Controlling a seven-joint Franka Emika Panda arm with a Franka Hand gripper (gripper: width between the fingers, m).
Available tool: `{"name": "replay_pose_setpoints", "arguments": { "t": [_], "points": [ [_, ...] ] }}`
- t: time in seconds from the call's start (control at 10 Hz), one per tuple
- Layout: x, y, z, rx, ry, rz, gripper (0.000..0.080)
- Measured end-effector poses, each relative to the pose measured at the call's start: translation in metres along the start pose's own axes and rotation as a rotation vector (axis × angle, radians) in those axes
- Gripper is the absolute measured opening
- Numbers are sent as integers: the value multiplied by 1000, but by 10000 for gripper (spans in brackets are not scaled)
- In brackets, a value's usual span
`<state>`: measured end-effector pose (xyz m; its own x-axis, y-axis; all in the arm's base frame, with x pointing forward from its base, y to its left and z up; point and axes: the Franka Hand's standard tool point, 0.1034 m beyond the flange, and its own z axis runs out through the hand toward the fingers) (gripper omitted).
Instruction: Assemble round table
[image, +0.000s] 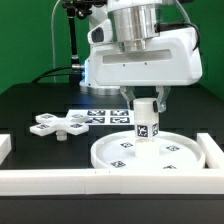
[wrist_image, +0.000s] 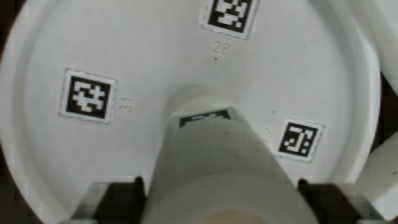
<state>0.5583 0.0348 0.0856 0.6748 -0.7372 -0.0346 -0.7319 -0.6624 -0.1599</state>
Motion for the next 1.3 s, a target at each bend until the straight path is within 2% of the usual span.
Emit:
{"name": "replay_pose_setpoints", "arguments": {
  "t": [0.2,0.3,0.6,1.0,1.3],
  "points": [
    [0,0,0,14,-11,168,409],
    [2,1,0,39,-27,342,409],
    [2,1,1,79,-70,707,409],
    [2,-1,3,88,-108,1038,409],
    [2,-2,3,90,-114,1081,419]
  ]
}}
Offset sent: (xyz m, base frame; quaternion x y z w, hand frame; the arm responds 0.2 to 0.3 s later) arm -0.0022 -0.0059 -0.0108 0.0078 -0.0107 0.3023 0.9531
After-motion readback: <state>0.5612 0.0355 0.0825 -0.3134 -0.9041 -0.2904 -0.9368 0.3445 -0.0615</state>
